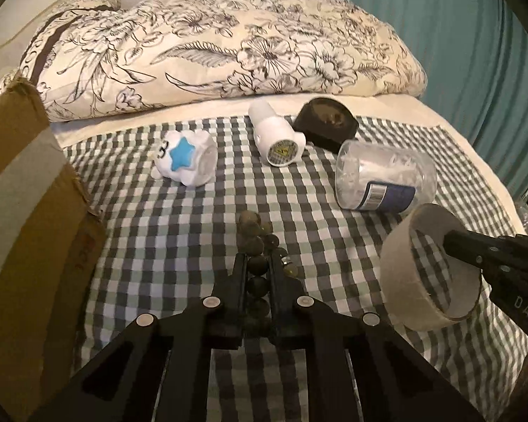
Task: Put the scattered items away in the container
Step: 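Grasp the dark bead bracelet with the left tool while the right grasps the tape roll, then lift and carry the bracelet and tape roll over the cardboard box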
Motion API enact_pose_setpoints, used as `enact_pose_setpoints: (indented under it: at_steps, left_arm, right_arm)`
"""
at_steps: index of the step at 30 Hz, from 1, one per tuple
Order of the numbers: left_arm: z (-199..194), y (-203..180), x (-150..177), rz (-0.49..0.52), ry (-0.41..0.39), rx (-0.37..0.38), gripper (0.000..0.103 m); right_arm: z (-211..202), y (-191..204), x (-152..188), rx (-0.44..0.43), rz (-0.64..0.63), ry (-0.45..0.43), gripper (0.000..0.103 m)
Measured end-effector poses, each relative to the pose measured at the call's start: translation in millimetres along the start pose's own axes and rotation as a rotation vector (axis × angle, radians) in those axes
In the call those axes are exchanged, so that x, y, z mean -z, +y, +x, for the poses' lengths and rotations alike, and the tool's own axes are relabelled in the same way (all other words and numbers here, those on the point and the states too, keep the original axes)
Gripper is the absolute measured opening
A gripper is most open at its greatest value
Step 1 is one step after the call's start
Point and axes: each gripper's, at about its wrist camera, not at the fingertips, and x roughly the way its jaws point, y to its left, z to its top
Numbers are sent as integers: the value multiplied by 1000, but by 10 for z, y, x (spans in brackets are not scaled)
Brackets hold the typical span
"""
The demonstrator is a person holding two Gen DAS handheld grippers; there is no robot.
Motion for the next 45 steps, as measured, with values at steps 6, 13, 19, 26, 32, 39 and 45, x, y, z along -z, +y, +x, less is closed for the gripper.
enact_pose_setpoints:
  at_steps: [6, 13, 19, 26, 32, 39, 45]
  left_arm:
    - [-232, 60, -69, -22, -42, 14, 11]
    - [-535, 99, -127, -24, -88, 13, 11]
    - [-869, 121, -179, -20, -143, 18, 11]
    - [-1273, 130, -247, -13, -214, 19, 11]
    - [-1543, 166, -294, -13, -257, -5, 11]
    - [-1784, 253, -330, -36, -285, -28, 11]
    - [-1953, 295, -338, -35, -302, -65, 11]
  right_arm:
    - [-267, 18, -2, -5, 2, -44, 5]
    - [-602, 114, -10, -12, -11, -97, 5]
    - [-877, 208, -12, -16, -22, -140, 5]
    - [-1145, 309, -6, -28, -34, -182, 5]
    - [-1358, 414, -41, -44, -50, -222, 5]
    - [-1615, 495, -97, -65, -58, -272, 5]
    - [-1772, 592, -118, -89, -70, -298, 5]
